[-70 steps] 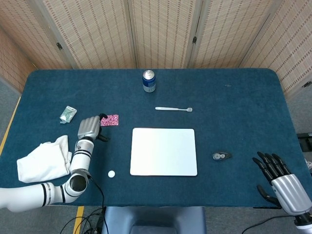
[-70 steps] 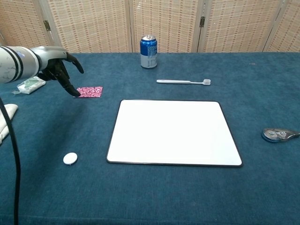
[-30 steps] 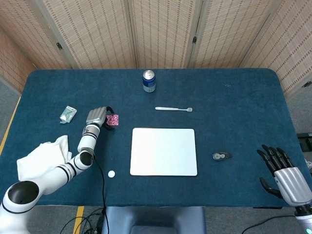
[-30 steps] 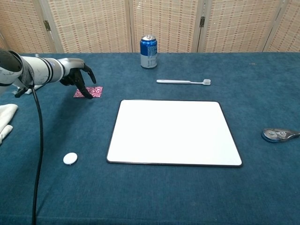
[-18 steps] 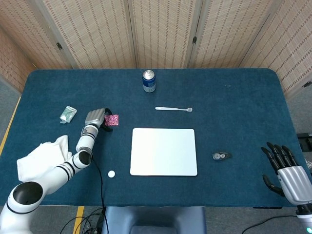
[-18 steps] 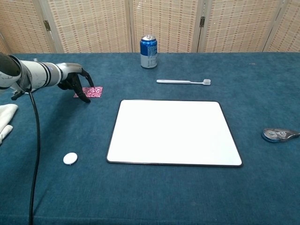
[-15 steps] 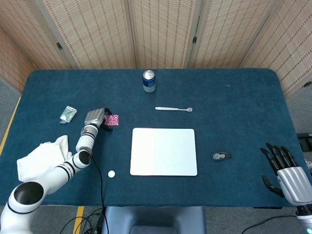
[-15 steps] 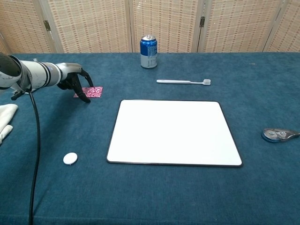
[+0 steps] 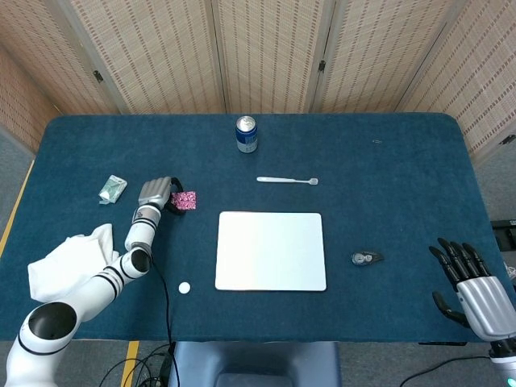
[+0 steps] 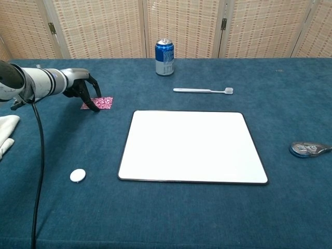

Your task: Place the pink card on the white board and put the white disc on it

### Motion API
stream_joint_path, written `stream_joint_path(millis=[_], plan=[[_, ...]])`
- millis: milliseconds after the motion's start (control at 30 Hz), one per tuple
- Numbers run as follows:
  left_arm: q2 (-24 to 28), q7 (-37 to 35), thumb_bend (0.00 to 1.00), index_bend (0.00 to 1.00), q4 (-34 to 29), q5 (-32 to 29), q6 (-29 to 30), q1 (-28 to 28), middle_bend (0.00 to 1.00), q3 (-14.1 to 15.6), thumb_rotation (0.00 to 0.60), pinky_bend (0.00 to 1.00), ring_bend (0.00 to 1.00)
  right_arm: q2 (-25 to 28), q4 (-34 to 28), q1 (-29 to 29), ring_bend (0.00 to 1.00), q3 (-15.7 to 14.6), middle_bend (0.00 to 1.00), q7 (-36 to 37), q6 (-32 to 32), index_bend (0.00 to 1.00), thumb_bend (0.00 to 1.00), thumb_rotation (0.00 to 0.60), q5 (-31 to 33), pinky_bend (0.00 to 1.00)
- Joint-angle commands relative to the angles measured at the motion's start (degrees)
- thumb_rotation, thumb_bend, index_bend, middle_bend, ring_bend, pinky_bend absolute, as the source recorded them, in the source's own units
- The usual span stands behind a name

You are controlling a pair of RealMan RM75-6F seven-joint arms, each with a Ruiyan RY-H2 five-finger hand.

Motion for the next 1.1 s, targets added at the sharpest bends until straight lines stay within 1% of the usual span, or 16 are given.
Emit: stream_joint_path(millis=[33, 233, 333, 467, 567, 667, 767, 867, 900, 1000, 1100], plan=[[-0.2, -0.8, 0.23, 0.41, 0.8, 0.7, -0.9, 0.2, 1.0, -0.2, 0.6, 1.0, 1.0, -0.1, 0.0, 0.0, 0.0, 0.0, 0.0, -0.2, 0.0, 0.0, 0.32, 0.6, 0.0, 0.0], [-0.1, -1.8, 0.23, 0.42, 1.1, 2.2, -0.7, 0.5, 1.0, -0.5, 0.6, 1.0, 1.0, -0.1, -0.1, 0.1, 0.0, 0.0, 0.0, -0.4, -0.3, 0.0, 0.32, 0.6, 0.0, 0.0], [0.8, -2.1, 0.23, 0.42, -0.4, 2.9, 0.2, 0.8, 1.0, -0.7, 0.6, 1.0, 1.0, -0.1, -0.2, 0.3, 0.0, 0.0, 0.0, -0.4, -0.5, 0.0, 0.32, 0.6, -0.1, 0.0], [2.6, -1.6, 0.23, 0.42, -4.0, 3.0, 2.4, 1.2, 1.0, -0.8, 0.6, 1.0, 1.0, 0.0, -0.3, 0.3, 0.0, -0.2, 0.0, -0.4, -0.4, 0.0, 0.32, 0.6, -0.7, 0.0], [4.7, -0.3, 0.23, 0.42, -8.9, 2.1, 5.4, 1.6, 1.0, -0.7, 0.6, 1.0, 1.0, 0.1, -0.3, 0.2, 0.0, -0.4, 0.0, -0.2, 0.0, 0.0, 0.32, 0.6, -1.4, 0.0], [7.1, 2.3, 0.23, 0.42, -15.6, -0.1, 9.4, 2.1, 1.0, -0.3, 0.6, 1.0, 1.0, 0.3, -0.2, 0.1, 0.0, -0.8, 0.0, 0.4, 0.5, 0.0, 0.32, 0.6, -2.2, 0.0], [9.8, 5.1, 0.23, 0.42, -24.7, -3.4, 14.7, 2.6, 1.0, -0.1, 0.6, 1.0, 1.0, 0.8, 0.0, 0.0, 0.0, -1.2, 0.0, 1.7, 1.2, 0.0, 0.32, 0.6, -3.3, 0.0], [12.4, 7.9, 0.23, 0.42, -35.5, -6.6, 21.1, 2.9, 1.0, -0.2, 0.6, 1.0, 1.0, 1.3, 0.3, -0.1, 0.0, -2.0, 0.0, 3.1, 2.0, 0.0, 0.32, 0.6, -4.8, 0.0], [13.3, 9.1, 0.23, 0.42, -39.8, -7.7, 24.0, 2.9, 1.0, -0.3, 0.6, 1.0, 1.0, 1.5, 0.5, -0.2, 0.0, -2.3, 0.0, 3.9, 2.4, 0.0, 0.32, 0.6, -5.5, 0.0], [14.4, 12.4, 0.23, 0.42, -49.0, -10.7, 31.7, 2.6, 1.0, -0.6, 0.6, 1.0, 1.0, 2.3, 1.0, -0.7, 0.0, -3.3, 0.0, 6.2, 4.3, 0.0, 0.32, 0.6, -7.7, 0.0], [13.9, 14.9, 0.23, 0.42, -55.8, -12.0, 38.5, 1.9, 1.0, -1.2, 0.6, 1.0, 1.0, 2.6, 2.4, -1.9, 0.0, -4.1, 0.0, 7.9, 8.3, 0.0, 0.32, 0.6, -10.6, 0.0]])
